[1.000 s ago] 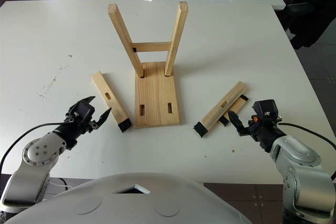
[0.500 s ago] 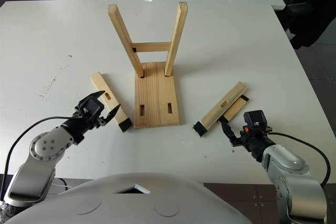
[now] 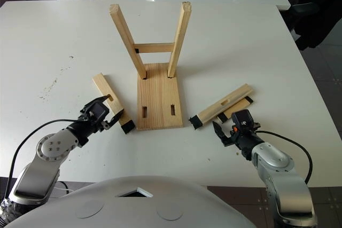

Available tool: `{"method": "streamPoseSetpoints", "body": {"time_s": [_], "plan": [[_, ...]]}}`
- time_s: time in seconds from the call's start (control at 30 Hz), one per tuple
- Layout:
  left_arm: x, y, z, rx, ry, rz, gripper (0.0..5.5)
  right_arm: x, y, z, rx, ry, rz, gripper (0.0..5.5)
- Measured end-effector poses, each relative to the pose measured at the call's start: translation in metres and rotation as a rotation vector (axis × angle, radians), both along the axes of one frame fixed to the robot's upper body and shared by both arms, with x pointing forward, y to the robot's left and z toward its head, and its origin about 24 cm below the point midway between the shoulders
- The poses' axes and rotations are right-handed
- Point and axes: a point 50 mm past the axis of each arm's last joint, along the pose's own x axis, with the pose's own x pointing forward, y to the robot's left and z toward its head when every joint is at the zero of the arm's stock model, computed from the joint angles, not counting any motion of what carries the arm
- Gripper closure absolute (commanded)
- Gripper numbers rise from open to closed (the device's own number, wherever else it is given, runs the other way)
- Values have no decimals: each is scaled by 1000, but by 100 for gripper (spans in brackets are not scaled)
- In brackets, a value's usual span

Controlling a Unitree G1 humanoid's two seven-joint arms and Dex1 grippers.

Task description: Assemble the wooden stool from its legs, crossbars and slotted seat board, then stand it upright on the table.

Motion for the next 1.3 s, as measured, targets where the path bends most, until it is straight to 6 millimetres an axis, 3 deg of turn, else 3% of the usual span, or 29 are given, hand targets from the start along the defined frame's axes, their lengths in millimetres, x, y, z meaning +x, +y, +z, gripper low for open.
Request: {"method": "streamPoseSetpoints", "body": {"time_s": [0.23, 0.4, 0.7, 0.77, 0.97, 1.3], "plan": [[1, 1, -1, 11, -12, 2, 206, 5, -17, -5, -50, -39, -28, 107], [-3, 0, -3, 14, -20, 5, 206, 14, -51, -2, -142, -60, -92, 107], [-5, 1, -3, 14, -19, 12, 206, 7, -81, 4, -212, -36, -122, 107], [-5, 2, -3, 15, -20, 16, 206, 5, -76, 6, -154, -19, -157, 107], [-5, 6, -2, 24, -20, 25, 206, 5, -26, 19, 95, -5, -173, 107], [3, 5, -2, 26, -23, 5, 206, 12, -23, 18, 56, -42, -303, 107]]}}
